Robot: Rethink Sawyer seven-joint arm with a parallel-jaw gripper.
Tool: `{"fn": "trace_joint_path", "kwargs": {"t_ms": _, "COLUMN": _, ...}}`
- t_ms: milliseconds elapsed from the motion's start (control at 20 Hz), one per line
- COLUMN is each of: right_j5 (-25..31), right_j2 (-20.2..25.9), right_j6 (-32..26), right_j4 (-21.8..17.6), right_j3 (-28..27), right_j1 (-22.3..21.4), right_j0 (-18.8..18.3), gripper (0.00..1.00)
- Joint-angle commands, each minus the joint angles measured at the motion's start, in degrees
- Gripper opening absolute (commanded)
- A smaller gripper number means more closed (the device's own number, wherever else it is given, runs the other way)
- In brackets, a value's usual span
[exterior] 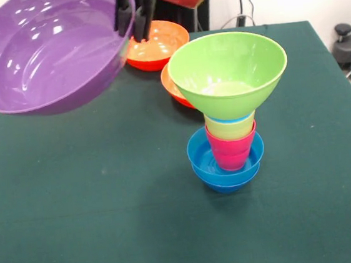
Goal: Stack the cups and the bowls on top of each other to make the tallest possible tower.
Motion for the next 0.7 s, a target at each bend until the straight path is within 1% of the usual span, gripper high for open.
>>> {"fn": "trace_joint_path", "kwargs": {"t_ms": 50, "right_j5": -2.3, "right_j2": -18.4, "right_j6": 5.1, "right_j4": 12.0, "right_j3": 2.3, "right_j1": -0.2, "right_j0": -0.5, "gripper": 0.0}}
{"fn": "trace_joint_path", "kwargs": {"t_ms": 200, "right_j5": -2.4, "right_j2": -23.3, "right_j6": 5.1, "right_j4": 16.7, "right_j3": 3.0, "right_j1": -0.4, "right_j0": -0.6, "gripper": 0.0}}
{"fn": "trace_joint_path", "kwargs": {"t_ms": 400, "right_j5": -2.0, "right_j2": -28.7, "right_j6": 5.7, "right_j4": 22.1, "right_j3": 3.7, "right_j1": -0.6, "right_j0": -0.5, "gripper": 0.0}}
{"fn": "trace_joint_path", "kwargs": {"t_ms": 700, "right_j5": -1.9, "right_j2": -34.7, "right_j6": 6.9, "right_j4": 27.2, "right_j3": 4.7, "right_j1": -1.0, "right_j0": -0.1, "gripper": 0.0}}
